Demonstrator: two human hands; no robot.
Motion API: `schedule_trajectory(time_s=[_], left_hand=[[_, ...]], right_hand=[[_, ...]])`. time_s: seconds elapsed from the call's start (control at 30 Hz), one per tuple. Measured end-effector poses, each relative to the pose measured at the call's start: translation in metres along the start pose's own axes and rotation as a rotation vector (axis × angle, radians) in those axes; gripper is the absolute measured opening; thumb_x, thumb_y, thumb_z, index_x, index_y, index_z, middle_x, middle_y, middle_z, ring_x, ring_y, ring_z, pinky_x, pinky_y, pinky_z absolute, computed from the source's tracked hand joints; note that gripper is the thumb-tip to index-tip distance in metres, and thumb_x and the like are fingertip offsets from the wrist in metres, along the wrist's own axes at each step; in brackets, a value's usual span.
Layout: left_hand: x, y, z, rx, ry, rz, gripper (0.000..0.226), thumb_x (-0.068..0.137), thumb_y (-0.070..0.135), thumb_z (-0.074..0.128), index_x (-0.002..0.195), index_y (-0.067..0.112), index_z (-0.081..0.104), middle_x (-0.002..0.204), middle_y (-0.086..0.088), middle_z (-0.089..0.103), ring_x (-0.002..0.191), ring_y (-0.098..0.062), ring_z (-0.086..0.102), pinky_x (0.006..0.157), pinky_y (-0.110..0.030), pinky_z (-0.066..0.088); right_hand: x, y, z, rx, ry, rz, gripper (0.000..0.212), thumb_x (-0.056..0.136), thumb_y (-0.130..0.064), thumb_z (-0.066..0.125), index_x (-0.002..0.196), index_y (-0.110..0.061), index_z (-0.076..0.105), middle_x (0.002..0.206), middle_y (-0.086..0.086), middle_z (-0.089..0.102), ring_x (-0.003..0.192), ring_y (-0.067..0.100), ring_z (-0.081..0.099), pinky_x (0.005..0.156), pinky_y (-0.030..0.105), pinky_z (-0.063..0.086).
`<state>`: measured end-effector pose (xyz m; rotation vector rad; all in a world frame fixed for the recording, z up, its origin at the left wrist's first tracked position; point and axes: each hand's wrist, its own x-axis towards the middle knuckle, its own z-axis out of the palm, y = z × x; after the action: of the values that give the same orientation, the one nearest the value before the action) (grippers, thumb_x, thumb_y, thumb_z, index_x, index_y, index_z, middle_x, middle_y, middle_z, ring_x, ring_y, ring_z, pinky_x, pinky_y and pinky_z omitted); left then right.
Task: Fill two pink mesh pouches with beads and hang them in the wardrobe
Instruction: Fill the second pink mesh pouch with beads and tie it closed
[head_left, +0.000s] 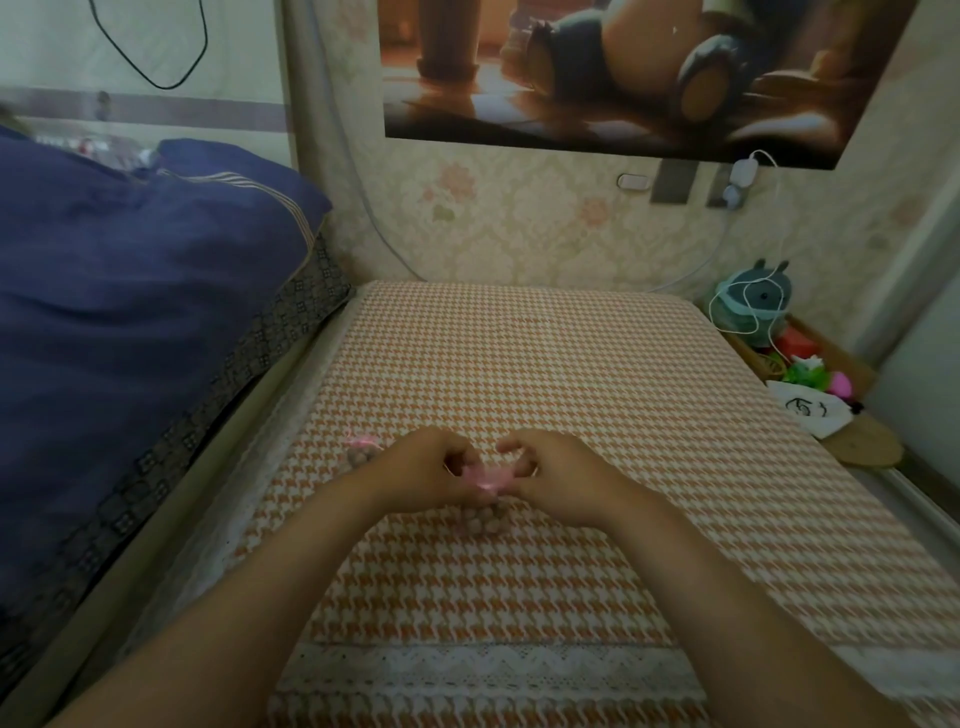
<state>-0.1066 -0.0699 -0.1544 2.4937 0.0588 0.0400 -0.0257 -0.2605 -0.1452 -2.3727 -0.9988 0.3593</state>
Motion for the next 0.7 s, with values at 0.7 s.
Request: schedule_trajectory(time_s=[0.7], left_hand=[[-0.027, -0.022, -0.022, -0.295, 0.101, -0.373, 0.026, 0.094, 0.017, 0.061, 0.078, 0.005, 0.076, 0.069, -0.005, 0.071, 0.050, -0.009, 0.057, 0.043, -0.015, 0.042]], right_hand=[[0.013, 0.016, -0.002, 0.573, 0.060, 0.304, 0.008, 0.090, -0.015, 0.071, 0.089, -0.008, 0.076, 0.077, 0.008, 0.076, 0.046, 0.013, 0.059, 0.042, 0.021, 0.046]])
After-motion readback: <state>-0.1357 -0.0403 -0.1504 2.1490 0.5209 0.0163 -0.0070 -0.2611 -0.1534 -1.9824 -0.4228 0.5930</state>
